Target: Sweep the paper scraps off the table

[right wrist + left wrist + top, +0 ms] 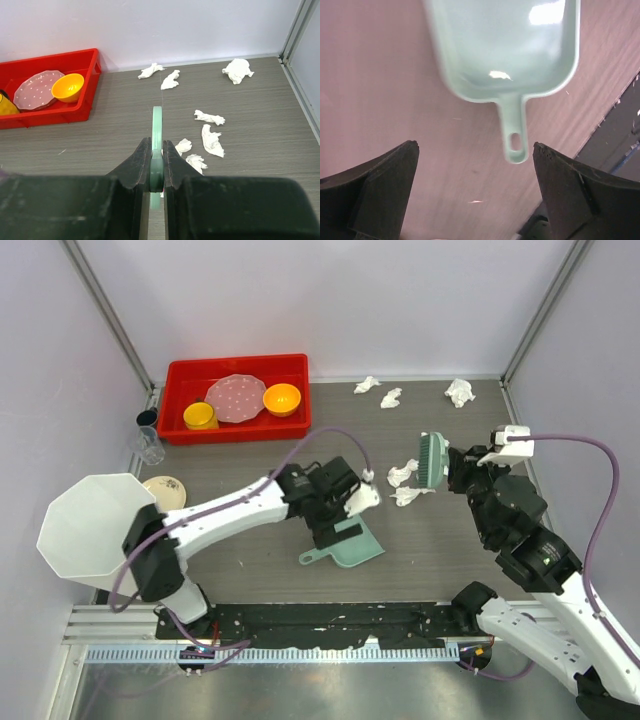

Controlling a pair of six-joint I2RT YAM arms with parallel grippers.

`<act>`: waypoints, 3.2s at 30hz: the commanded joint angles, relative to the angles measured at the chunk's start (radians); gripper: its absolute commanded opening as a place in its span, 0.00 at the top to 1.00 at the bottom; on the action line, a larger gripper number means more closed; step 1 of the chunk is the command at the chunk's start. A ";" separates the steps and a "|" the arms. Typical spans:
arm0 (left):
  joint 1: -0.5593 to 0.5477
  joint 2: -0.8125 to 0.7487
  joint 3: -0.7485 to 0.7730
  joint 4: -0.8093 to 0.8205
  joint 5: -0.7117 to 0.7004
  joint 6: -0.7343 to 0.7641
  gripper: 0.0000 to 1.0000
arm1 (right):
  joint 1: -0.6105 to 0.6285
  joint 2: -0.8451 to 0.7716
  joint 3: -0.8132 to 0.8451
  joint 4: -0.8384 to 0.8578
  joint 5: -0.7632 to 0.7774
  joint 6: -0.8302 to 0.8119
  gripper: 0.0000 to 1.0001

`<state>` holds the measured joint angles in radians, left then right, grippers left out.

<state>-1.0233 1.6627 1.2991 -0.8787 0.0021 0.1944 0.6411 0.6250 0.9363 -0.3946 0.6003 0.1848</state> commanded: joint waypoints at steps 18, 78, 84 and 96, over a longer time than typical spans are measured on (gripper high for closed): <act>0.873 -0.509 0.532 -0.559 -0.502 0.063 0.00 | -0.001 0.054 0.076 -0.035 -0.056 0.025 0.99; 1.289 -0.546 0.212 -0.711 -0.048 1.590 0.06 | 0.000 0.107 0.171 -0.099 -0.387 -0.056 0.99; 1.289 -0.570 0.149 -0.669 -0.013 1.686 0.09 | -0.001 0.105 0.202 -0.116 -0.379 0.014 0.99; 1.289 -0.531 0.161 -0.680 0.124 1.692 0.48 | -0.003 0.104 0.217 -0.167 -0.358 0.024 0.99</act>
<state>0.2600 1.1057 1.4414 -1.3334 0.0696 1.8748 0.6403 0.7338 1.1072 -0.5781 0.2260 0.1932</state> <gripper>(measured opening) 0.611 0.150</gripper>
